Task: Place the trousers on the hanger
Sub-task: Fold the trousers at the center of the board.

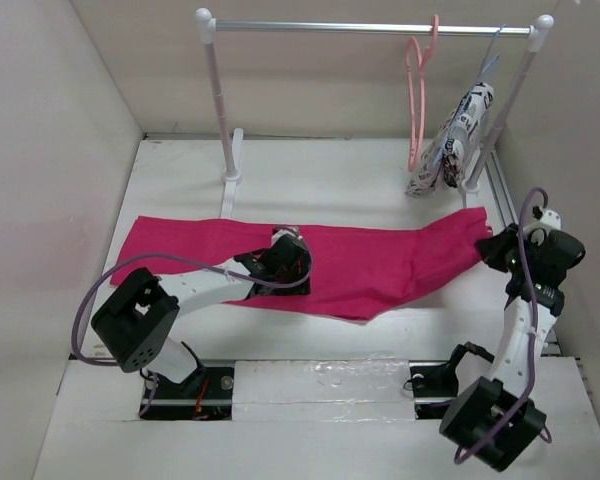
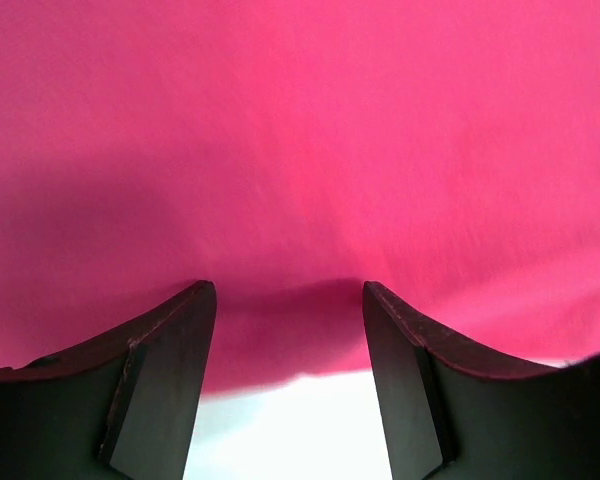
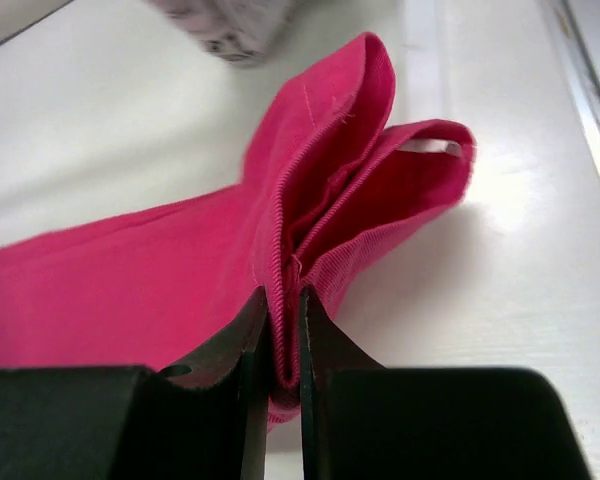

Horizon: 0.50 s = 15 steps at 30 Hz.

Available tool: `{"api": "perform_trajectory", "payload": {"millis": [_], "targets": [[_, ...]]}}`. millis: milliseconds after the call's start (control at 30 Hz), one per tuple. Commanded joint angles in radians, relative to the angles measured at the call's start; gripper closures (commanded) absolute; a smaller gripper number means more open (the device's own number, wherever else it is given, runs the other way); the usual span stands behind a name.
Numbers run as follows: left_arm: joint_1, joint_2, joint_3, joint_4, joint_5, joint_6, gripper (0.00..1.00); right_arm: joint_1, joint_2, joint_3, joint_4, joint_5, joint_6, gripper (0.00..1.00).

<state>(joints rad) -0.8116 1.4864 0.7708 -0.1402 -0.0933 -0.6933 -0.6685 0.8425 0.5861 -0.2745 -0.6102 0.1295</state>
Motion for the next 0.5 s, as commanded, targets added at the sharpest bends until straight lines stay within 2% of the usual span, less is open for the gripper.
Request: {"api": "perform_trajectory", "payload": {"millis": [0, 67, 133, 233, 333, 467], "targets": [[-0.058, -0.077, 0.061, -0.079, -0.017, 0.026, 0.44, 0.090, -0.048, 0.127, -0.228, 0.027, -0.085, 1.00], [-0.058, -0.083, 0.065, -0.055, 0.004, 0.025, 0.45, 0.138, -0.057, 0.232, -0.310, 0.038, -0.094, 1.00], [-0.058, -0.051, 0.051, -0.019, 0.062, 0.023, 0.71, 0.171, -0.049, 0.318, -0.362, 0.065, -0.096, 1.00], [-0.067, 0.001, 0.024, 0.010, 0.125, 0.020, 0.95, 0.227, -0.045, 0.510, -0.411, 0.107, -0.088, 1.00], [-0.067, 0.029, -0.001, 0.079, 0.153, 0.020, 1.00, 0.260, -0.022, 0.670, -0.437, 0.122, -0.080, 1.00], [-0.086, 0.070, 0.025, 0.164, 0.228, 0.000, 1.00, 0.302, -0.026, 0.730, -0.439, 0.113, -0.054, 1.00]]}}
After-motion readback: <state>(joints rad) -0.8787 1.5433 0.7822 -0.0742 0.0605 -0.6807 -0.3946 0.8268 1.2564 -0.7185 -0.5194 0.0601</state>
